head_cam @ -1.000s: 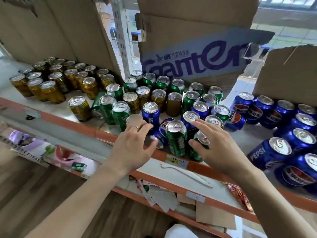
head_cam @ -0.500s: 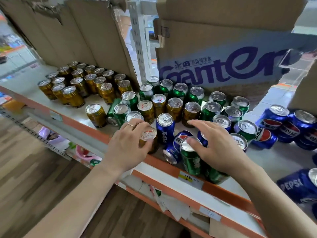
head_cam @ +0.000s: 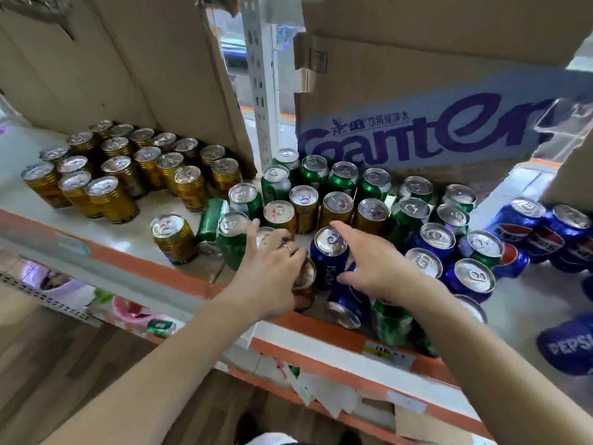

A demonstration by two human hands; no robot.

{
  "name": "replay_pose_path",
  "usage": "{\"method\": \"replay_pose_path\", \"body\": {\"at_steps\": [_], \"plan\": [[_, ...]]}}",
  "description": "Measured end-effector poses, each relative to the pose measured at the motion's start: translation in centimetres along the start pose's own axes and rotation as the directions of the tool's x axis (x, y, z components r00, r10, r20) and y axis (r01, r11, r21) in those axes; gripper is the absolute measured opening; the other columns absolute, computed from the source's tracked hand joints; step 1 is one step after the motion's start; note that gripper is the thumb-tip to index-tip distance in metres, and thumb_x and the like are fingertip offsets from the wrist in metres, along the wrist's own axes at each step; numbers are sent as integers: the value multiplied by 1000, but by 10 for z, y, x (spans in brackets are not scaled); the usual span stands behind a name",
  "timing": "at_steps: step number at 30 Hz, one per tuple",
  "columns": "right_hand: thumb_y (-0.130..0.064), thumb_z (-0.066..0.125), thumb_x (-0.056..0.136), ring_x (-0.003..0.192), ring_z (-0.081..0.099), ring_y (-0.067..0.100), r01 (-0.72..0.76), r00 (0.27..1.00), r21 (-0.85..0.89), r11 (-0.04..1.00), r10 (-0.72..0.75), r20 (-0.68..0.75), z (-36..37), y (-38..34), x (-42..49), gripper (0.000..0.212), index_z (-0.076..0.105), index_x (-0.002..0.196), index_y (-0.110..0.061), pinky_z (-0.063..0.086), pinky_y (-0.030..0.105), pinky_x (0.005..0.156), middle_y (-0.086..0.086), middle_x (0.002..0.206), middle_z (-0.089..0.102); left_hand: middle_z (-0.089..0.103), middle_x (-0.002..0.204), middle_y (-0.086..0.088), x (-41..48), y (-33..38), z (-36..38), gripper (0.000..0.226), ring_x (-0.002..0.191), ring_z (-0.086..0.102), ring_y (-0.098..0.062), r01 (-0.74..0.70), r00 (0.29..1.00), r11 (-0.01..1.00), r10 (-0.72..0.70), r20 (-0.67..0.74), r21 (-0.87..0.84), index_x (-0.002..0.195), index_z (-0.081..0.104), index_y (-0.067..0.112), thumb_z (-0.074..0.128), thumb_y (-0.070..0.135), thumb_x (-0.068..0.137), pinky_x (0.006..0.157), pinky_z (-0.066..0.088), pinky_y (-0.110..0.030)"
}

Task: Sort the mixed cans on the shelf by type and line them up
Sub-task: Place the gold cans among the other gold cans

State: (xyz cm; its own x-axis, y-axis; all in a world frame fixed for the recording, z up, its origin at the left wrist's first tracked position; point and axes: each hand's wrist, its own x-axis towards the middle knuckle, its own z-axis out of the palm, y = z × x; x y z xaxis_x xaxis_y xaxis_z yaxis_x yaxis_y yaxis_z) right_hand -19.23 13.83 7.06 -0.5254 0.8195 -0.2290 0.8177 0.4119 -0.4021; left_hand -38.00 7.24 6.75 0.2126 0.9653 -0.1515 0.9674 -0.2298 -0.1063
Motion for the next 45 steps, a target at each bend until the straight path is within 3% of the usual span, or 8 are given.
{"method": "replay_pose_path", "body": {"at_steps": [7,12,15,17,23,26,30,45], "plan": [[-46,77,59,119,53,19,-34,999,73,997,37,-35,5,3,21,76,45,128,-40,40,53,103,-11,127,55,63,105,11,12,-29,17,64,128,42,-13,-189,971,969,160,-179,-160,111,63,30,62,72,63,116,-15,-59],[-26,89,65,96,61,5,51,937,363,931,82,-340,-7,-12,7,52,56,107,-29,48,28,89,-13,103,63,65,108,11,13,-57,-10,75,121,47,-10,-263,945,827,117,-304,-497,117,64,35,71,78,56,120,0,-55],[-15,88,69,96,62,-3,99,845,568,817,233,-482,-29,-24,-12,62,51,119,-25,48,15,86,-12,108,62,66,112,12,13,-79,-41,78,107,61,-5,-292,946,545,41,-322,-786,125,64,25,90,55,57,106,44,-28],[-5,83,74,88,64,-7,187,778,655,732,297,-554,-44,-32,-24,57,52,120,-19,49,11,78,-8,107,65,67,108,8,16,-91,-61,75,98,65,-6,-303,943,342,-28,-332,-889,122,65,23,93,40,56,86,53,-18],[-16,85,68,97,69,15,347,671,757,554,417,-613,-72,-48,-64,62,57,123,-13,55,30,85,1,106,73,71,107,-9,42,-97,-89,71,97,71,-25,-290,951,-131,-152,-270,-948,113,66,15,95,34,51,78,60,-40],[-35,92,57,95,69,16,368,620,766,528,474,-625,-73,-55,-85,80,58,125,-10,56,34,86,1,105,73,73,99,-3,47,-81,-92,65,91,72,-21,-254,967,-160,-70,-246,-954,107,69,19,91,40,48,72,59,-37],[-19,78,68,98,69,20,332,588,752,570,498,-637,-65,-56,-112,56,61,121,-15,55,40,92,3,105,73,76,99,1,43,-50,-94,54,92,73,-18,-273,957,-98,69,-280,-957,104,73,25,94,35,55,80,59,-37],[-17,80,67,103,70,20,268,506,736,622,559,-657,-65,7,-227,73,54,136,-11,58,34,85,5,112,73,75,101,6,28,90,-124,65,91,71,-5,-384,899,-12,223,-377,-923,120,69,17,86,32,58,72,54,-15]]}}
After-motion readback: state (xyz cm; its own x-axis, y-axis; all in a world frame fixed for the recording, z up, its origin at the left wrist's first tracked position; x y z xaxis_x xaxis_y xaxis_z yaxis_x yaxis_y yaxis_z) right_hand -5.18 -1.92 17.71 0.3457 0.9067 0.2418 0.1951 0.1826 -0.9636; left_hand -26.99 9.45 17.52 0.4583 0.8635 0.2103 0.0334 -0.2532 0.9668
